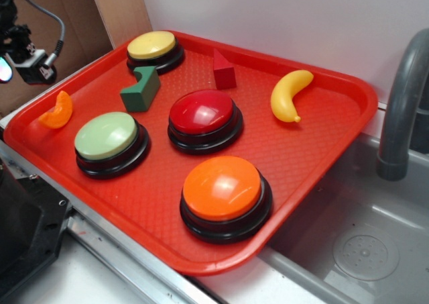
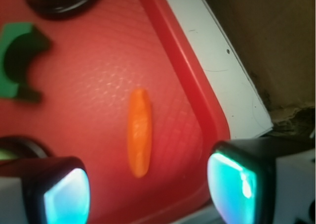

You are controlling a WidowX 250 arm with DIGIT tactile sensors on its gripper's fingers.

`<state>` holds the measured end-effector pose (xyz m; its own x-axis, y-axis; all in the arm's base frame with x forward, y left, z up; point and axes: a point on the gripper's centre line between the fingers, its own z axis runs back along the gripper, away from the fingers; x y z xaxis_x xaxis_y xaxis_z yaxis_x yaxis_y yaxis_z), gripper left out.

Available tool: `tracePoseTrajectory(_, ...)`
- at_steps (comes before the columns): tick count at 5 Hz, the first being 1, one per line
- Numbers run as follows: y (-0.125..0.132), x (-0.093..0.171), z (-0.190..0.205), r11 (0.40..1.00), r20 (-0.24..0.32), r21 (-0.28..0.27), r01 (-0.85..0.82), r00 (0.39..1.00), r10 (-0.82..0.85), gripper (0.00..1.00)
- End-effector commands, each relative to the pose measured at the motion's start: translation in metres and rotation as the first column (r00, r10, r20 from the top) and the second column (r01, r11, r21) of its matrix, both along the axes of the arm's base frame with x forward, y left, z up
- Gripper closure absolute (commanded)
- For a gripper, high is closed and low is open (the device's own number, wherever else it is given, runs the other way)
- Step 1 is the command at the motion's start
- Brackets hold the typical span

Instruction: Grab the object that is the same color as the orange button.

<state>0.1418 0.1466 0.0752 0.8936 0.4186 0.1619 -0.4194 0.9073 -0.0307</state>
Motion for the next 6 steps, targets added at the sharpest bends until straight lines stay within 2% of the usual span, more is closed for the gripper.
tracePoseTrajectory(1, -0.003, 0.006, -0.039, 0.999, -0.023, 0.042, -0.017, 1.0, 0.018, 0.0)
tracePoseTrajectory(2, -0.015, 0.011, -0.055, 1.0, -0.034, -0.019, 0.013, 0.999, -0.014, 0.0)
tracePoseTrajectory(3, -0.019, 0.012, -0.061, 0.999, -0.033, -0.035, 0.009, 0.999, -0.011, 0.15)
tracePoseTrajectory(4, -0.018, 0.014, -0.06, 1.0, -0.027, -0.016, 0.012, 1.0, -0.012, 1.0)
tracePoseTrajectory(5, -0.016, 0.012, -0.058, 0.999, -0.029, 0.031, 0.014, 0.999, -0.013, 1.0)
tracePoseTrajectory(6, -0.018, 0.014, -0.043, 0.993, -0.004, 0.114, 0.029, 1.0, -0.029, 1.0)
